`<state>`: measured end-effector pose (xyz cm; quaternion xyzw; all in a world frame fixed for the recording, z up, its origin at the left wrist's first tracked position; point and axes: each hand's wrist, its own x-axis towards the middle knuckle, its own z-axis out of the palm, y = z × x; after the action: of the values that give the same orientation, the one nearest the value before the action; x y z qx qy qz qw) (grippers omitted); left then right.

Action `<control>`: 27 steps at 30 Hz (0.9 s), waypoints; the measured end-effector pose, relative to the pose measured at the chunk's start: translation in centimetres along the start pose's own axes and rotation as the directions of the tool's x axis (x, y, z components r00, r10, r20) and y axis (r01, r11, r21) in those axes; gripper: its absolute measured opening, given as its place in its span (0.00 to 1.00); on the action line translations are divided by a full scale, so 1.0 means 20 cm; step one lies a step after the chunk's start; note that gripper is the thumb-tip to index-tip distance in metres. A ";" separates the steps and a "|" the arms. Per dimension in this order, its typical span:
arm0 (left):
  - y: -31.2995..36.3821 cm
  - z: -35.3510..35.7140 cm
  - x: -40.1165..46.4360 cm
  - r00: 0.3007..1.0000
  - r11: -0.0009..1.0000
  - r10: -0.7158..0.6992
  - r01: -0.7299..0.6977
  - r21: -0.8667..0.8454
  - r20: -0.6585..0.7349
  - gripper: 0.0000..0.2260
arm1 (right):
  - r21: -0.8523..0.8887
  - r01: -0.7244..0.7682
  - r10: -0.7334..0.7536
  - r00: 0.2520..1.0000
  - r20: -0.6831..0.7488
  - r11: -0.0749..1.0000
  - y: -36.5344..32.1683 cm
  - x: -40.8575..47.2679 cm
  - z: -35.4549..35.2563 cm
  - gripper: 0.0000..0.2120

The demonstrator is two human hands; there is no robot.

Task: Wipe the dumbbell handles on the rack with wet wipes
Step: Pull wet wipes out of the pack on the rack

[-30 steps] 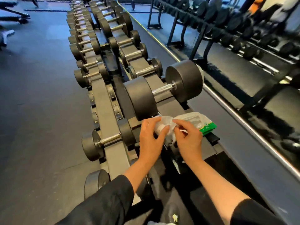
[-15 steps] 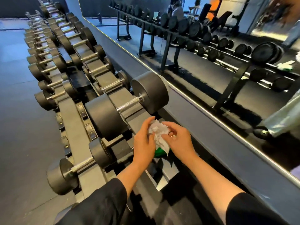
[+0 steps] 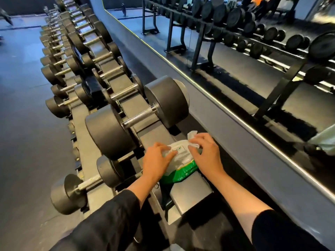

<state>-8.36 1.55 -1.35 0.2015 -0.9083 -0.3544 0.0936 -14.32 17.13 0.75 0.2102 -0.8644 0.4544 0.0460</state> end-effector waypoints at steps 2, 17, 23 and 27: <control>0.00 0.05 -0.02 0.998 0.999 -0.033 0.031 0.043 0.048 0.20 | -0.051 0.002 0.005 0.992 0.127 0.999 0.06 0.01 0.03 0.11; 0.04 0.12 -0.01 0.979 0.879 0.195 -0.200 0.434 0.057 0.24 | 0.140 -0.054 0.018 0.970 0.244 0.989 0.21 0.12 0.03 0.08; 0.02 0.15 -0.02 0.970 0.855 0.244 -0.210 0.474 -0.012 0.26 | 0.222 -0.046 -0.014 0.965 0.263 0.974 0.23 0.14 0.04 0.06; 0.03 0.20 -0.04 0.978 0.890 0.188 -0.132 0.437 -0.087 0.25 | 0.204 0.018 -0.074 0.959 0.274 0.979 0.23 0.15 0.04 0.05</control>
<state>-8.96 4.72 -3.90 0.1635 -0.9696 -0.1237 0.1333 -18.76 17.71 -2.41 0.2961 -0.8070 0.5033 -0.0876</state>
